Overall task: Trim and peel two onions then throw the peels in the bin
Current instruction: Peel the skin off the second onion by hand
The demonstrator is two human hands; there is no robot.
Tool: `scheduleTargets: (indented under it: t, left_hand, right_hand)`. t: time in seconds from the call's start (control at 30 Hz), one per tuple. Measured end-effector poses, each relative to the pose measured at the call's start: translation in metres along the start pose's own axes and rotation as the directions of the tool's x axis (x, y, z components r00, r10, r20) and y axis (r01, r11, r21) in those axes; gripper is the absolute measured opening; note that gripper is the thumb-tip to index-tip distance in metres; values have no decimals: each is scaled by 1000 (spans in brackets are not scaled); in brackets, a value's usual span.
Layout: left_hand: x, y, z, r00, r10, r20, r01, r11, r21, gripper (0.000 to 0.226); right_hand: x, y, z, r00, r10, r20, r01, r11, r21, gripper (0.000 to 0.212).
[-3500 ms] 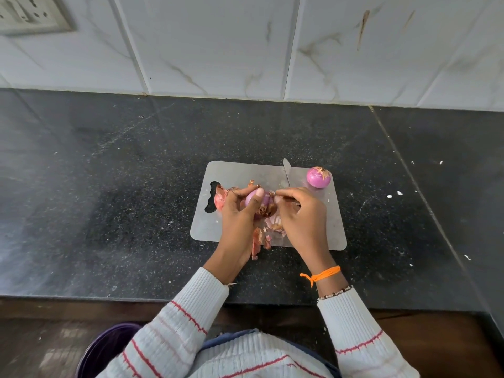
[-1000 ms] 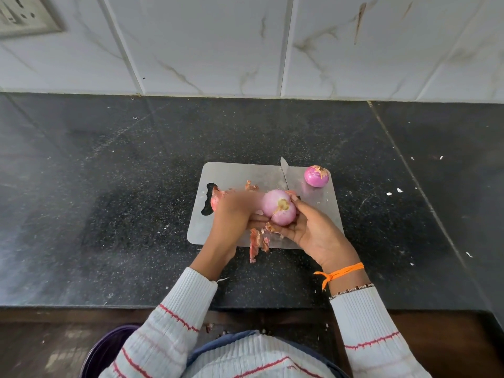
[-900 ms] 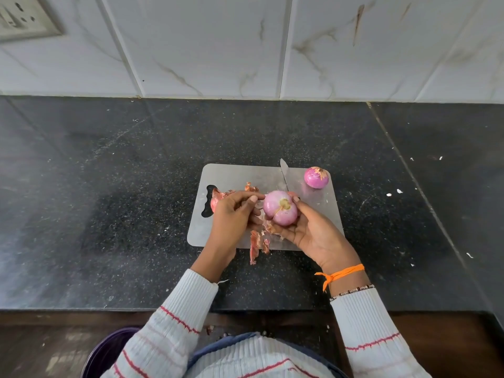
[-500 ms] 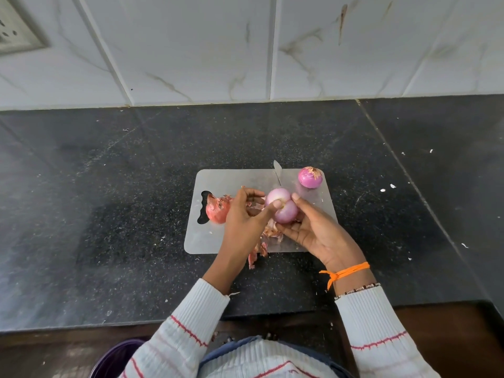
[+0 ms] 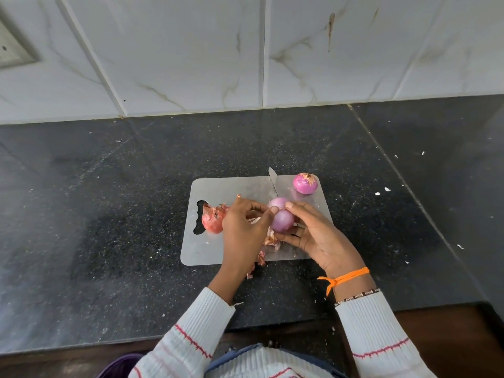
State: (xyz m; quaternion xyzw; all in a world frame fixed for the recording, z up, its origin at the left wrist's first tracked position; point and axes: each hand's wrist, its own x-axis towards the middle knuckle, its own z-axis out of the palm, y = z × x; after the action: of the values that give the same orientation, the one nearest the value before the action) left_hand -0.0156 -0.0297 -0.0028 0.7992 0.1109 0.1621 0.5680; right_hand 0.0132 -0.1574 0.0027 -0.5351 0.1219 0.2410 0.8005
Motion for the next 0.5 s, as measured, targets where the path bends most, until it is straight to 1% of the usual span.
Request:
scheduleTargets:
  t: [0.07,0.13,0.2,0.27,0.33,0.43,0.5]
  left_hand:
    - [1,2,-1,1000,26,-17,-25,998,56,6]
    - [3,2,-1,1000,17,-14,-16,997,77,4]
    - [3,2,-1,1000,-7,-16,8,998,64,4]
    - [5,2,-2,999,-45,-12,45,999,29,6]
    - [6,1,-4,993,-117,5,117,993,-29,5]
    - [7,-3,-7,956,-291,46,294,938,-183,5]
    - [8,-5,-7,936,-348,44,349,914,-205,7]
  right_hand:
    - [1,2,1,997,-63,-37,60,996,-70,23]
    - [2,4,3,986,-141,-93,128,982,-137,26]
    - [3,5,4,964,-229,-133,198,957,-211,26]
    - [5,7,4,945,-294,-141,247,927,-281,26]
    - [5,9,4,941,-310,-136,260,920,-294,27]
    - [4,12,5,940,-322,-115,276,913,-301,25]
    - [3,12,6,934,-345,-95,298,897,-328,24]
